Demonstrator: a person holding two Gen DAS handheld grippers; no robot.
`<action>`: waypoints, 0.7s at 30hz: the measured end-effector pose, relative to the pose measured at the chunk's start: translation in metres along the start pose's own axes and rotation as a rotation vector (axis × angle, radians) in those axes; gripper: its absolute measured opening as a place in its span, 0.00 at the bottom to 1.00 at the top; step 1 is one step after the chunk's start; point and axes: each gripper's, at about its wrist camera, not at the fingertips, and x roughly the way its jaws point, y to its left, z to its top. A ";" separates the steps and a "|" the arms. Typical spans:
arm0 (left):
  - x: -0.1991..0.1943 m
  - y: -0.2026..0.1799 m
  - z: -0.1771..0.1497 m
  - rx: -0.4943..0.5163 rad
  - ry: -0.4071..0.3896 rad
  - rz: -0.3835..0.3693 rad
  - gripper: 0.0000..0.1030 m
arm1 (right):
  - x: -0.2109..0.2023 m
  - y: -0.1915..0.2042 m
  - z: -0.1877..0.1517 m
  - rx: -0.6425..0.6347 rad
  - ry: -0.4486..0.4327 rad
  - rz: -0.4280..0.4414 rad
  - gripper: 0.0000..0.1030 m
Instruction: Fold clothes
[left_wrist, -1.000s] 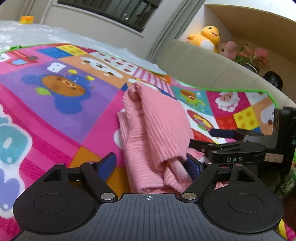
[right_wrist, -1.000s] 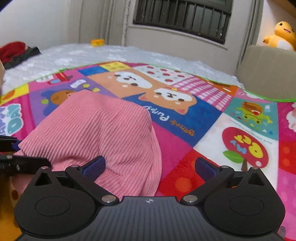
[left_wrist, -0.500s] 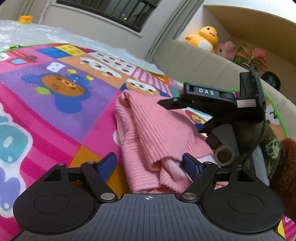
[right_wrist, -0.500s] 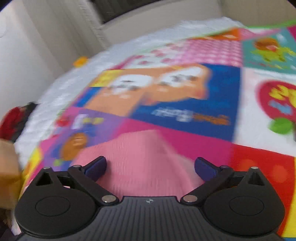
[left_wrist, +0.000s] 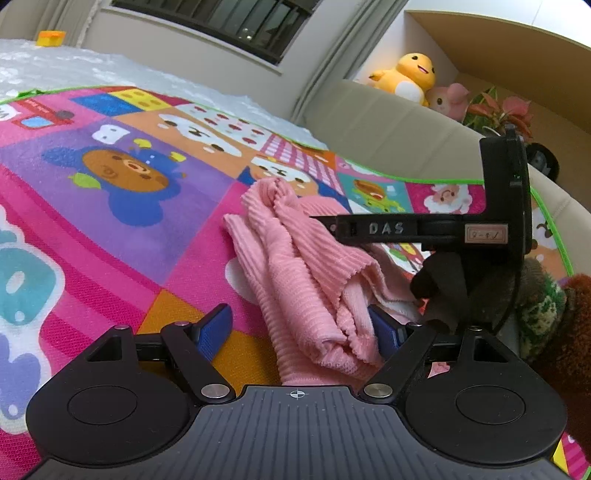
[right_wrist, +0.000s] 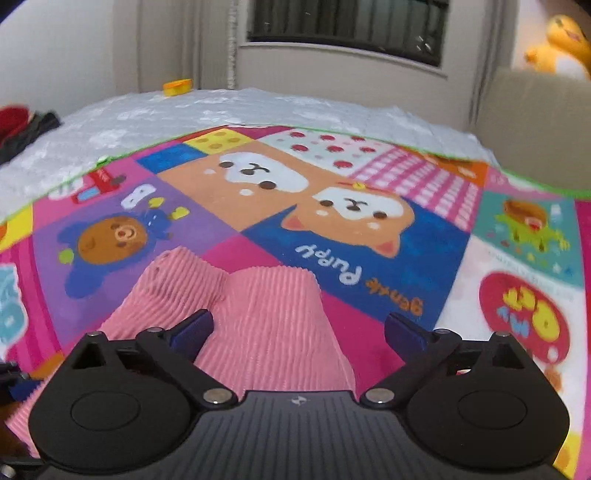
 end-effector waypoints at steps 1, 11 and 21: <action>0.000 0.000 0.000 -0.001 0.000 -0.001 0.82 | -0.004 -0.001 -0.001 0.006 -0.005 -0.001 0.96; -0.001 -0.002 0.000 0.002 0.000 -0.001 0.82 | -0.057 -0.033 -0.048 0.292 0.039 0.261 0.95; -0.002 0.002 0.001 -0.009 0.000 -0.010 0.81 | -0.068 -0.037 -0.076 0.587 0.060 0.550 0.81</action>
